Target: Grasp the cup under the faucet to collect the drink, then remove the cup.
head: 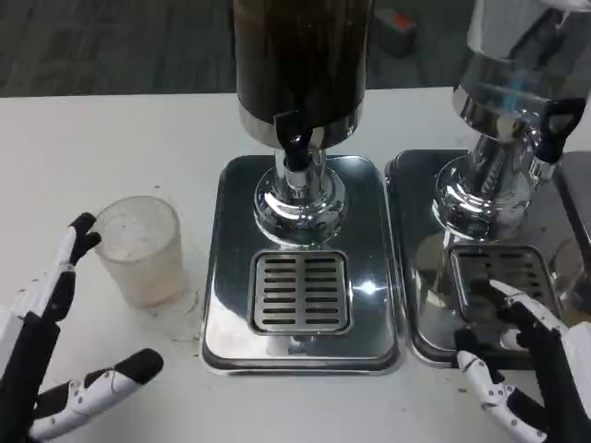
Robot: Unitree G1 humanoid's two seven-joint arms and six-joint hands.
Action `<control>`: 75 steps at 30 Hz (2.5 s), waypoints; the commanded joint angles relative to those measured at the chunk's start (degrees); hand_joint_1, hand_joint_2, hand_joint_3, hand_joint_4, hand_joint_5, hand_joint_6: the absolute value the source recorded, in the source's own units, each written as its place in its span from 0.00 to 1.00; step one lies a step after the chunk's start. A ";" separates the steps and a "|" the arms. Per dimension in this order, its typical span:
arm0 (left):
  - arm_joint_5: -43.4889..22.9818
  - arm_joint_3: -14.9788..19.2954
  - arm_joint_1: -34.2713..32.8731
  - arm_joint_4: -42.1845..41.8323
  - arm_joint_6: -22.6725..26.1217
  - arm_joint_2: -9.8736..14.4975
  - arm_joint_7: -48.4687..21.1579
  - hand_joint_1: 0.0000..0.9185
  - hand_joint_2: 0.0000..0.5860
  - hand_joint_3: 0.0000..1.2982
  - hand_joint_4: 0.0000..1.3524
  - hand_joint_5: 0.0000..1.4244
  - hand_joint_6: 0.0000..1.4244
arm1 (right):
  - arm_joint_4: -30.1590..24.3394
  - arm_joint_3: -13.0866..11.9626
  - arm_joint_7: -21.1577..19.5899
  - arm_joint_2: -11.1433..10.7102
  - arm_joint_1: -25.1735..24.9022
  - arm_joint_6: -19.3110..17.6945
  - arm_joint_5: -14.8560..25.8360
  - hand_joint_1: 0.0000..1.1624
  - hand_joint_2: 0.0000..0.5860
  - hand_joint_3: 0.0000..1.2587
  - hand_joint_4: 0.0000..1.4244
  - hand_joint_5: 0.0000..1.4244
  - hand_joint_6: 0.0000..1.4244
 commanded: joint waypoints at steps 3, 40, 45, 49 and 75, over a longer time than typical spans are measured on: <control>-1.31 0.10 -4.79 2.89 3.01 -0.49 -1.79 0.00 0.00 0.00 0.00 0.08 0.10 | 0.29 -0.06 0.38 0.02 -0.48 -0.38 0.38 0.28 0.69 0.23 0.20 0.22 0.30; -4.56 -6.32 -33.17 37.88 1.24 3.67 -10.41 0.00 0.00 0.00 0.01 0.11 0.12 | -0.29 -0.52 0.26 0.40 -0.13 -0.02 -0.14 0.29 0.71 0.25 0.22 0.23 0.30; -4.01 -7.26 -34.77 40.59 0.63 4.11 -10.02 0.00 0.00 0.00 0.02 0.12 0.12 | -0.31 -0.60 0.33 0.30 -0.10 -0.05 -0.12 0.29 0.71 0.25 0.22 0.23 0.30; -3.49 -8.19 -35.82 42.62 0.37 4.35 -9.85 0.00 0.00 0.00 0.02 0.12 0.12 | -0.46 -0.61 0.42 0.30 0.03 -0.07 -0.08 0.29 0.71 0.25 0.22 0.23 0.30; 0.99 -14.87 -39.56 48.11 1.12 5.87 -2.21 0.03 0.00 0.00 0.06 0.19 0.18 | -2.93 -1.39 0.81 0.64 2.37 0.76 0.17 0.32 0.67 0.26 0.23 0.25 0.30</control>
